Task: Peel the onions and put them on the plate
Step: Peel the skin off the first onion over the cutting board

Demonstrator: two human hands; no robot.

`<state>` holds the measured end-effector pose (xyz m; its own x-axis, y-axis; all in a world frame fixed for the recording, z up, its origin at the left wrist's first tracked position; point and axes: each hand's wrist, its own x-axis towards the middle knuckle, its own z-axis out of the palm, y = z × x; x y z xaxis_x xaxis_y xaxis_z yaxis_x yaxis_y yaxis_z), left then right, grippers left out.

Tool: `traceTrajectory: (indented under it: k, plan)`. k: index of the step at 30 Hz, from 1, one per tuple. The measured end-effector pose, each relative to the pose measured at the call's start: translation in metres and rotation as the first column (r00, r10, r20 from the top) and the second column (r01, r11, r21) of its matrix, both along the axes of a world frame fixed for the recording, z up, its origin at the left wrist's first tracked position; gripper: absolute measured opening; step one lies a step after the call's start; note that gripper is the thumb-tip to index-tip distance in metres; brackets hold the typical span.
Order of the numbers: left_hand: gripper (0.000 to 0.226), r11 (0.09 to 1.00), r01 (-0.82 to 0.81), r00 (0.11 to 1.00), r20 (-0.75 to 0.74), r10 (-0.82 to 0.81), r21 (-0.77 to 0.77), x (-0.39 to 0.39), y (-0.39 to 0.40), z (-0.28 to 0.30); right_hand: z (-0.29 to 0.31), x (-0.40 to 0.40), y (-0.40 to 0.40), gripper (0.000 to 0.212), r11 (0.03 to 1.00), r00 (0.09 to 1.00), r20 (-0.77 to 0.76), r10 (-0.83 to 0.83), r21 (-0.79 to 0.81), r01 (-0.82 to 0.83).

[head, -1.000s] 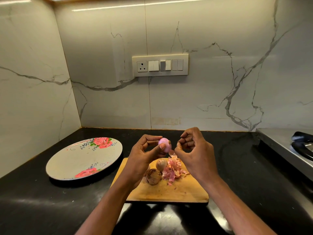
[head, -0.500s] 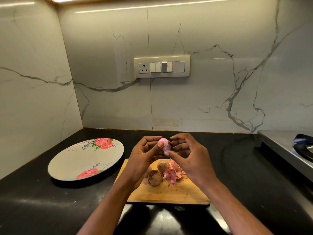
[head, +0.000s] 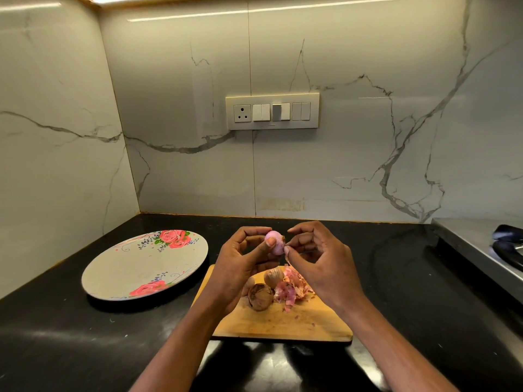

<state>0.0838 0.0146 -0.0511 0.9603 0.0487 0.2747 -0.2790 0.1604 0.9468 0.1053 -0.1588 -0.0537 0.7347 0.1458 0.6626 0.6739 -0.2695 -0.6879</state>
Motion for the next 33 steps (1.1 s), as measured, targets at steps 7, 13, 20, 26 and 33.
traceTrajectory:
  k: [7, 13, 20, 26, 33]
  plan:
    - [0.040, 0.999, 0.018, 1.000, -0.013, -0.018, -0.026, 0.000, 0.000, 0.002, 0.001, 0.005, -0.006, 0.025, 0.997, 0.997, -0.044, -0.064, 0.050, 0.066]
    - [0.040, 0.999, -0.005, 1.000, -0.013, 0.005, -0.034, 0.000, 0.000, 0.001, 0.005, 0.000, -0.004, 0.037, 0.999, 0.997, -0.067, 0.041, 0.005, -0.041]
    - [0.042, 0.999, -0.011, 1.000, -0.011, 0.011, -0.033, 0.000, 0.000, 0.001, 0.003, 0.000, -0.001, 0.037, 0.999, 1.000, 0.006, -0.016, -0.033, 0.016]
    - [0.046, 0.999, -0.035, 0.999, -0.011, 0.035, 0.004, 0.000, 0.001, 0.000, 0.001, 0.000, -0.001, 0.037, 0.998, 0.999, 0.003, -0.044, -0.035, 0.044]
    - [0.044, 1.000, -0.006, 1.000, -0.025, 0.006, 0.010, -0.001, -0.001, 0.001, 0.000, 0.002, 0.000, 0.035, 0.996, 0.997, -0.007, -0.079, -0.037, 0.078]
